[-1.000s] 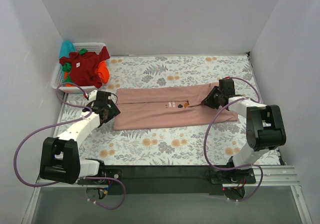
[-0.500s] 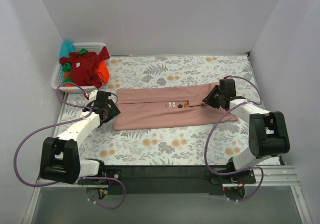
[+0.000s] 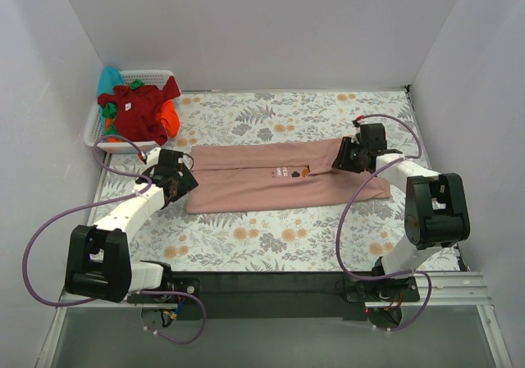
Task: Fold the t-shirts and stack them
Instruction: Fold the tshirt
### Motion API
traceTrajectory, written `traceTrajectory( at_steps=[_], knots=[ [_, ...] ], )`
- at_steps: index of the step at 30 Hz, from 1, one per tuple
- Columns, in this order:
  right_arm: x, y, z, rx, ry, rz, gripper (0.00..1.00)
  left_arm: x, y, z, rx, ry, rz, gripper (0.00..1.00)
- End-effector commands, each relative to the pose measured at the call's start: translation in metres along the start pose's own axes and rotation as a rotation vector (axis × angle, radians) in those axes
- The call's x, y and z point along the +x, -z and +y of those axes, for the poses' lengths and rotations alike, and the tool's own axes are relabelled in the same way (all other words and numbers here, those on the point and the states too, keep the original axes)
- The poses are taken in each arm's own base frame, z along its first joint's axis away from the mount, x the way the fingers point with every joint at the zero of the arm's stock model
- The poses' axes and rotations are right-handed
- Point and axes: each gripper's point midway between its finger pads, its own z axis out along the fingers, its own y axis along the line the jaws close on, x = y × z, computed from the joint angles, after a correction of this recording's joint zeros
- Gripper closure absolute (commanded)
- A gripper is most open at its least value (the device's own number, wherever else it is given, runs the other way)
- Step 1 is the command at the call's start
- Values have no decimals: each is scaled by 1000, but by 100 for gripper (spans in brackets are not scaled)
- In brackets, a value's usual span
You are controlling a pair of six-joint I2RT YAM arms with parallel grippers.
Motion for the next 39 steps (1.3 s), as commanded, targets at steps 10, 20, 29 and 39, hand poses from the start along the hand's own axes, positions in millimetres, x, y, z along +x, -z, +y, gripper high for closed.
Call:
traceTrajectory(
  at_steps=[10, 20, 29, 39],
  knots=[
    [-17, 20, 4, -101, 737, 45, 57, -6, 1, -3, 9, -4, -22, 20],
    [-4, 3, 7, -68, 843, 128, 57, -4, 0, -4, 9, -8, -17, 20],
    [-8, -3, -4, 1, 881, 141, 57, -3, 0, -4, 11, -11, -14, 20],
    [2, -10, 3, -31, 892, 165, 74, -3, 0, -4, 10, -14, -15, 20]
  ],
)
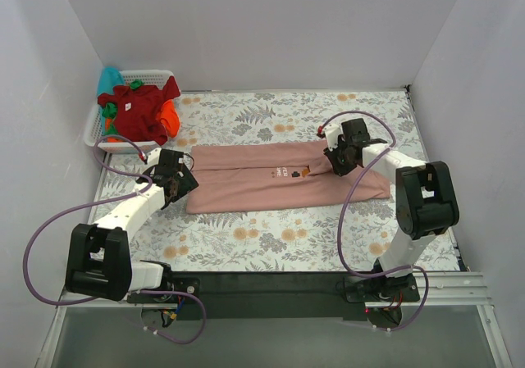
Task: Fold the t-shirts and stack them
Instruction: Fold the tshirt
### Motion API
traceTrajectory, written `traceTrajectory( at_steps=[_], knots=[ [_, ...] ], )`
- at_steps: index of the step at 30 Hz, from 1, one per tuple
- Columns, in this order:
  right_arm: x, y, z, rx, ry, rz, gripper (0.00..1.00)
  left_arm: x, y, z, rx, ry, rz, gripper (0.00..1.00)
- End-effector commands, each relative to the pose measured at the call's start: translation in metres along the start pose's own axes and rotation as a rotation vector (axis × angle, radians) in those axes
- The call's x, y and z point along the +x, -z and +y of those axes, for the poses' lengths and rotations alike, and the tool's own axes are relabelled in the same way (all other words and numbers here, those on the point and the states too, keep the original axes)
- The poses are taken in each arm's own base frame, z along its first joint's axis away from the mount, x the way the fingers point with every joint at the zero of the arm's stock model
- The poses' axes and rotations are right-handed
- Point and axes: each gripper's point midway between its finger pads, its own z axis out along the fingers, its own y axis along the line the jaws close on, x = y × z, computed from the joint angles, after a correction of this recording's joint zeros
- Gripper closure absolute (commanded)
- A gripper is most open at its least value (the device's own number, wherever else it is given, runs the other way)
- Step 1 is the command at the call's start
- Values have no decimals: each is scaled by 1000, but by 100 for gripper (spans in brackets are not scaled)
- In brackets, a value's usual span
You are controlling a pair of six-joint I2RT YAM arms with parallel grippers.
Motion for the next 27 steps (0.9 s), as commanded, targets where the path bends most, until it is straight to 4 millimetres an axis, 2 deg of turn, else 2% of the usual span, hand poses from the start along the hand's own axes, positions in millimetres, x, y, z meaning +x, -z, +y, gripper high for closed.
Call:
traceTrajectory(
  at_steps=[1, 2, 4, 7, 9, 10, 11, 13, 19, 25, 27],
  knots=[
    [-18, 3, -2, 4, 22, -33, 79, -6, 2, -4, 12, -9, -24, 20],
    [-18, 3, 0, 3, 26, -35, 88, -6, 2, -4, 12, -9, -25, 20],
    [-20, 7, 0, 19, 22, -39, 98, -6, 1, -4, 11, -9, -23, 20],
    [-21, 14, 0, 65, 10, -34, 99, -5, 2, -4, 14, -9, -21, 20],
    [-19, 17, 8, 77, 21, -28, 99, -5, 2, -4, 13, -10, -20, 20],
    [-16, 20, 1, 134, 15, -7, 99, -5, 2, -4, 13, -11, -20, 20],
    [-11, 20, 5, 144, 12, 9, 99, -5, 2, -4, 14, -11, -21, 21],
    [-6, 26, -3, 213, -7, 29, 99, -5, 2, -4, 14, -11, -21, 20],
    [1, 39, -4, 295, -67, 64, 99, -4, 2, -5, 16, -13, -18, 20],
    [5, 38, 12, 298, -107, 122, 99, -3, 1, -5, 18, -17, -11, 20],
    [12, 33, 20, 292, -104, 169, 99, -3, 1, -5, 18, -18, -9, 20]
  ],
)
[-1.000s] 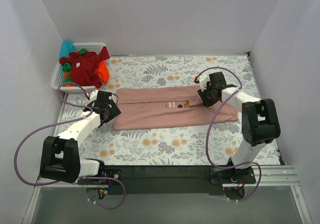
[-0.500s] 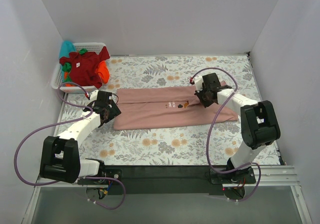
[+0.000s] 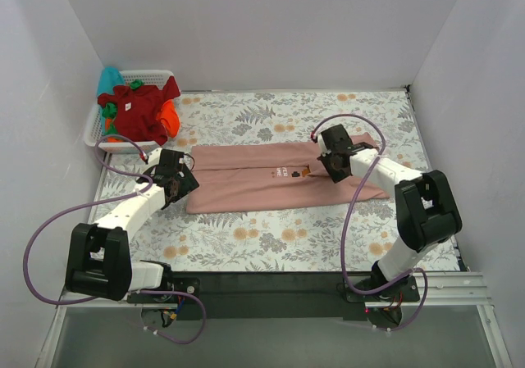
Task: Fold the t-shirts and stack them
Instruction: Fold the tshirt
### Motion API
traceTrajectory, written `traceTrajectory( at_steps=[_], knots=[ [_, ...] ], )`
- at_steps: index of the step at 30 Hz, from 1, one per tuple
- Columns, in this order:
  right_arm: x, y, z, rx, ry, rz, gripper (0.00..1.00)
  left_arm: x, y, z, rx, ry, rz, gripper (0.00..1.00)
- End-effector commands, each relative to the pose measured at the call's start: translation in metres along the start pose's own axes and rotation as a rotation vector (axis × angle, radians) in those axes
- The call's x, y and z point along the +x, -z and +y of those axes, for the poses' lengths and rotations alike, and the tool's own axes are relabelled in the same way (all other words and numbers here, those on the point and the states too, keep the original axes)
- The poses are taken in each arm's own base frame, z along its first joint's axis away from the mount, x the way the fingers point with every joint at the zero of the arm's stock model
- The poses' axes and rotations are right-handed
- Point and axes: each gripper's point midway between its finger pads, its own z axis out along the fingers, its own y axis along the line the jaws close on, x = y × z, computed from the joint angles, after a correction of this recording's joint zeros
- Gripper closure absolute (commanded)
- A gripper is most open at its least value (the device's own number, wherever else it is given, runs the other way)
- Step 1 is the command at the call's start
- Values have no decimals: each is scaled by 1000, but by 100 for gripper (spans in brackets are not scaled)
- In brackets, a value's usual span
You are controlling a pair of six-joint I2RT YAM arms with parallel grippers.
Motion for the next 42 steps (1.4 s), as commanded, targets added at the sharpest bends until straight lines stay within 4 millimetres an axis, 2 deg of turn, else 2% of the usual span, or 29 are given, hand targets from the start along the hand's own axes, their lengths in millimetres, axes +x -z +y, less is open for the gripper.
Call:
traceTrajectory(
  at_steps=[1, 3, 12, 13, 14, 16, 17, 19, 22, 24, 25, 26, 27, 28, 29, 30, 31, 32, 33, 35, 36, 37, 39, 42],
  knots=[
    [1, 4, 5, 45, -49, 55, 99, -5, 1, -5, 15, -5, -17, 20],
    [2, 3, 13, 35, -46, 83, 99, -4, 0, -4, 12, -8, -13, 20],
    [-3, -1, 27, -3, -96, 108, 98, -2, -2, -3, 7, -15, -4, 20],
    [-4, 0, 27, -3, -95, 110, 94, -3, -1, -4, 10, -14, -5, 20],
    [-4, 0, 26, 2, -95, 111, 85, -3, -1, -4, 10, -15, -5, 20],
    [-9, 4, 23, 3, -97, 93, 77, -1, -1, -5, 15, -16, 1, 20],
    [-13, 7, 21, 6, -101, 82, 70, -1, -1, -6, 19, -17, 3, 20],
    [-23, 15, 18, -18, -115, 44, 64, -2, 1, -9, 32, -16, 4, 20],
    [-34, 23, 0, -66, -212, -4, 63, -5, 5, -17, 52, -22, 11, 20],
    [-43, 26, -1, -132, -305, -49, 63, -9, 8, -26, 68, -33, 3, 20],
    [-46, 25, -13, -142, -359, -74, 63, -9, 9, -30, 73, -39, 9, 20],
    [-44, 23, -14, -164, -395, -80, 63, -7, 8, -35, 76, -50, 21, 20],
    [-51, 23, -20, -175, -430, -123, 63, -4, 8, -37, 75, -59, 35, 20],
    [-55, 24, -18, -226, -459, -146, 63, 0, 7, -40, 77, -64, 47, 20],
    [-48, 19, -27, -227, -517, -146, 64, 7, 5, -42, 73, -77, 66, 21],
    [-56, 17, -34, -231, -545, -195, 64, 9, 4, -44, 73, -78, 73, 22],
    [-56, 15, -32, -272, -567, -209, 65, 12, 4, -45, 72, -80, 83, 23],
    [-54, 11, -41, -282, -625, -220, 65, 16, 3, -47, 76, -64, 98, 23],
    [-44, 3, -39, -303, -655, -201, 65, 22, -1, -44, 63, -65, 116, 25],
    [-41, -6, -51, -323, -718, -227, 66, 30, -5, -41, 48, -53, 140, 27],
    [-28, -15, -48, -334, -760, -197, 66, 36, -8, -37, 30, -50, 156, 28],
    [-24, -20, -60, -327, -803, -215, 67, 39, -9, -35, 22, -44, 164, 29],
    [-10, -30, -59, -341, -858, -186, 67, 48, -10, -27, -3, -28, 184, 30],
    [6, -41, -72, -322, -929, -168, 67, 59, -8, -21, -18, -7, 219, 31]
  ],
)
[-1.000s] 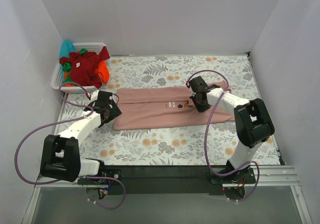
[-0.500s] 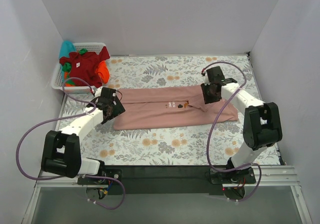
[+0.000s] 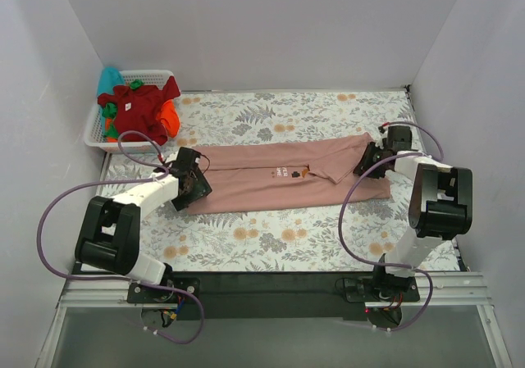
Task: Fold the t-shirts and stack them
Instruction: Fold the tshirt
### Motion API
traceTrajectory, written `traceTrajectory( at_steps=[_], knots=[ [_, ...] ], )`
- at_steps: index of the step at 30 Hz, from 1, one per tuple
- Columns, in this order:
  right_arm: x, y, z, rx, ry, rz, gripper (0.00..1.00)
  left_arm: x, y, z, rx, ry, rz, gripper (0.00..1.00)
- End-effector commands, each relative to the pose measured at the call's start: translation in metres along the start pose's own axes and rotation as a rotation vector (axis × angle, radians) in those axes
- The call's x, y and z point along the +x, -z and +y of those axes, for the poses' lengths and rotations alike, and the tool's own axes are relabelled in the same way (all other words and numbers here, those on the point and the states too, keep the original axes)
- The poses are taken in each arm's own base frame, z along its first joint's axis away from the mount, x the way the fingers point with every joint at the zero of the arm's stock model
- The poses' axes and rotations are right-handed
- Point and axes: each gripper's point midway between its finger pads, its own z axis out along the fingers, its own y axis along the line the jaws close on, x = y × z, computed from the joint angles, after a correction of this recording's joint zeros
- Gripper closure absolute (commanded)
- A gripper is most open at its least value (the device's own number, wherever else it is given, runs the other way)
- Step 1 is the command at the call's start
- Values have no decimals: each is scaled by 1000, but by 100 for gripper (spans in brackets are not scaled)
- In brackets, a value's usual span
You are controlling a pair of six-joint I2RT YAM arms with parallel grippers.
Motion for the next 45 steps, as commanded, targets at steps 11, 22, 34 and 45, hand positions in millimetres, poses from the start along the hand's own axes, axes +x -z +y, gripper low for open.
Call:
traceTrajectory(
  at_steps=[11, 22, 34, 45],
  knots=[
    [-44, 7, -24, 3, -109, -133, 68, 34, 27, 18, 36, 85, 83, 27],
    [7, 50, 4, 18, -218, -185, 56, -66, 24, -72, 194, -112, -105, 20],
    [21, 21, 9, -51, -246, -142, 73, -85, -54, -114, 122, -190, -47, 37],
    [-47, -50, -31, -14, -155, -107, 75, 44, -15, -28, 8, -18, 331, 48]
  ],
)
